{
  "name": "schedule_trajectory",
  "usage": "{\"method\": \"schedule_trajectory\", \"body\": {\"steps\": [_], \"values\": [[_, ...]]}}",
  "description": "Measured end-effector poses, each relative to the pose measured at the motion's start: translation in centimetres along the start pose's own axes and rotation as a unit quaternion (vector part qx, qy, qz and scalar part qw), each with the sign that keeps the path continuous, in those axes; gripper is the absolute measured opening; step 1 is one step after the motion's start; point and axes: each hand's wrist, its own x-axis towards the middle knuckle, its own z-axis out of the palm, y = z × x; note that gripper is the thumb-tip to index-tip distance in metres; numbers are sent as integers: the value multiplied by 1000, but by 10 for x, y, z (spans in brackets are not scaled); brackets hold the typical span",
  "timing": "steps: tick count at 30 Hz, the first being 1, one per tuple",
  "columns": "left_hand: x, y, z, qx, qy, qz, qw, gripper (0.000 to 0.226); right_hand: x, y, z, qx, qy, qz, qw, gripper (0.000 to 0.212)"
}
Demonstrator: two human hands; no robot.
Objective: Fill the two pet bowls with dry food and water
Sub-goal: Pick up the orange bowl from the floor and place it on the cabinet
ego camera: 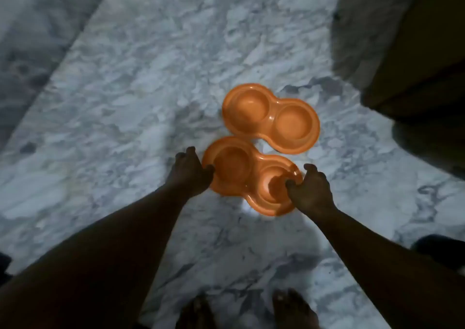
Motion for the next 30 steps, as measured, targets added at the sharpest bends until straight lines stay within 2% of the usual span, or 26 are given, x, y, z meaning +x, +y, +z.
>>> {"method": "schedule_trajectory", "body": {"steps": [6,9,13,15,20,25,30], "values": [[33,-2,47,-36,17,-29,999,72,30,21,37,4,37,6,999,49],[25,-2,44,-44,4,-51,998,64,26,22,32,19,45,14,999,54],[12,-7,37,-35,-11,-51,998,49,16,23,23,60,11,75,995,68],[7,-10,37,-46,1,-55,997,51,14,26,22,85,-1,109,990,56],[-17,-21,26,-79,38,-68,994,53,-9,24,14,123,-37,108,986,11],[-78,-11,-22,-113,57,-78,989,42,-51,7,-37,165,-33,71,983,22],[-168,22,-112,-157,69,-95,981,42,-124,-45,-133,180,-23,2,983,22]]}}
